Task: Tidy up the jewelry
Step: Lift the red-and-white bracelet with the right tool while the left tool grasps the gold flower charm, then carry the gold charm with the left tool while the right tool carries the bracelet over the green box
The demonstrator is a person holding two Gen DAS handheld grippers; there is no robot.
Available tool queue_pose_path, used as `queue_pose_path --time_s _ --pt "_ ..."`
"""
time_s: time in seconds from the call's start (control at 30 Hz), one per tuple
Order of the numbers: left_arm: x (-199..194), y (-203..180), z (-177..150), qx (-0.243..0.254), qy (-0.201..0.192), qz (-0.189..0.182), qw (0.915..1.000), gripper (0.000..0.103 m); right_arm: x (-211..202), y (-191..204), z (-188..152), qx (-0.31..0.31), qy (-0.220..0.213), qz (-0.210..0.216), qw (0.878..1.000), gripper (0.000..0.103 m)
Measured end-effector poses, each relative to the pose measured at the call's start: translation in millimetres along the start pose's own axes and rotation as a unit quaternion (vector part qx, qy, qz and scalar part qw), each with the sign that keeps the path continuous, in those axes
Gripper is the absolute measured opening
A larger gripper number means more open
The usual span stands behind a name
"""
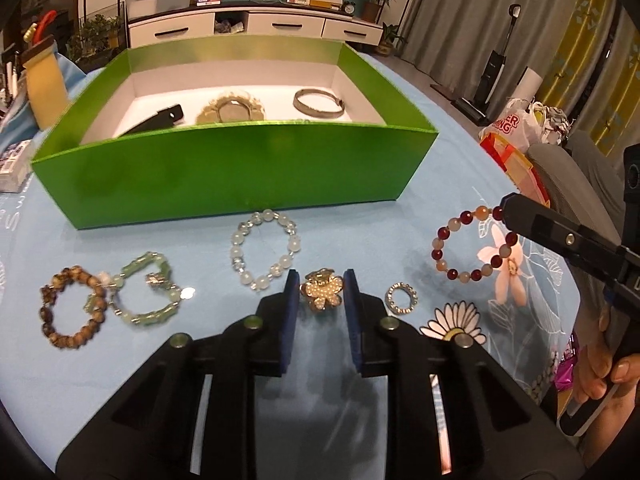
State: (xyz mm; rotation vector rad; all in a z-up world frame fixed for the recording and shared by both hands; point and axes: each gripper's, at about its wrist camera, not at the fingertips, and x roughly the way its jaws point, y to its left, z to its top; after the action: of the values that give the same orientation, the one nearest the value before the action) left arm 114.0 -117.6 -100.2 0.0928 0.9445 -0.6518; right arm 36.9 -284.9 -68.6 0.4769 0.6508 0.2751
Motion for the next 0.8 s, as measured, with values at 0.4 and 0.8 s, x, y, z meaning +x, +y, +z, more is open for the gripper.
queue_pose_path --time_s 0.4,0.8 --pt "-55 13 -4 -0.026 -0.03 -0.005 0.9992 0.022 -19 20 9 -0.016 -0.017 0.009 1.0 0.007" --pt "-111 55 4 -0.057 -0.073 0.028 0.9953 0.022 -29 45 25 -0.045 -0.03 0.014 0.998 0.007"
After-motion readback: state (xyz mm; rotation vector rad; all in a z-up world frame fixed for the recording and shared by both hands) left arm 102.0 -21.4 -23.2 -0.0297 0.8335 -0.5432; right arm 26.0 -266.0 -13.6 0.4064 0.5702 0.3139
